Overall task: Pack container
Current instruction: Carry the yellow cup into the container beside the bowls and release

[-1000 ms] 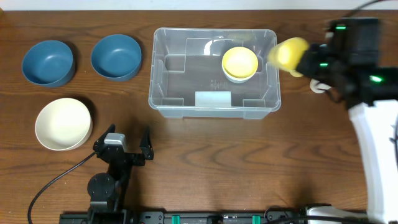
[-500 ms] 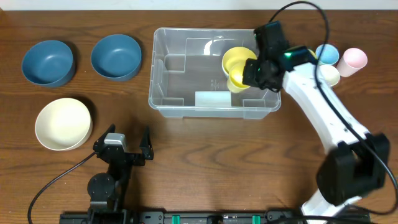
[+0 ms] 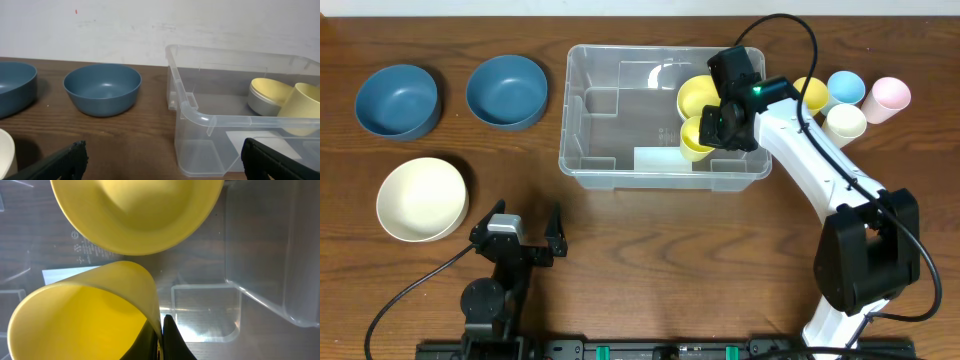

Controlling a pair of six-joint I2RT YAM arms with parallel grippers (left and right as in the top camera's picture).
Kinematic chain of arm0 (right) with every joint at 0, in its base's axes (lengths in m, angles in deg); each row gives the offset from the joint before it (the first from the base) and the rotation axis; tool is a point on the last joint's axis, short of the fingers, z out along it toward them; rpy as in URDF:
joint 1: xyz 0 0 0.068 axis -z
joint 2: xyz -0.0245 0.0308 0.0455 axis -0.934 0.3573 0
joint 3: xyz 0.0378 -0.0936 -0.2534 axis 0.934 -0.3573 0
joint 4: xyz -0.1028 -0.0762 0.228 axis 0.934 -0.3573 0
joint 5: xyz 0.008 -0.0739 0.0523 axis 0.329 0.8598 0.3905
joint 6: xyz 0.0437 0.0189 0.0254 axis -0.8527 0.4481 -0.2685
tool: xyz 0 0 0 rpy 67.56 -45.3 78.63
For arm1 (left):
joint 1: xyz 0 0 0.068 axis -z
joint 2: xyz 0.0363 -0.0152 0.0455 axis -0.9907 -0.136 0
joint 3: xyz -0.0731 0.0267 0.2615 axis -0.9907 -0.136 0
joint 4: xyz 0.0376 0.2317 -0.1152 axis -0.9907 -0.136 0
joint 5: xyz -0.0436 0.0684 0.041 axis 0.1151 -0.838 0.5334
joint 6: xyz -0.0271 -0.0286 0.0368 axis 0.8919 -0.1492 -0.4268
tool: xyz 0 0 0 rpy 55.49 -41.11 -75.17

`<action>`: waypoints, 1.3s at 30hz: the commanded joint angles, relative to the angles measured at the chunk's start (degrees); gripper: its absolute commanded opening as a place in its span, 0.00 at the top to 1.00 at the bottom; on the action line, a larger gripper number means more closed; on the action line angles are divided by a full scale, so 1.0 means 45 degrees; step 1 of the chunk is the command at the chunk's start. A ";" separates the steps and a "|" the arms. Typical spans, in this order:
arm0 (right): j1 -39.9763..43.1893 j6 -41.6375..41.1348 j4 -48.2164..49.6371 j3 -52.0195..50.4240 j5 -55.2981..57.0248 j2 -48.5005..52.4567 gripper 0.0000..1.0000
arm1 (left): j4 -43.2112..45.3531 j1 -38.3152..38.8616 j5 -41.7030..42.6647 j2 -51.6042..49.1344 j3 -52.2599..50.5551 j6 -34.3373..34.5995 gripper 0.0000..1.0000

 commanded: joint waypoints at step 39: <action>-0.0107 -0.0092 0.1938 -0.1345 0.0617 -0.0083 0.28 | -0.0447 -0.0063 0.0141 0.0068 -0.0209 0.0024 0.02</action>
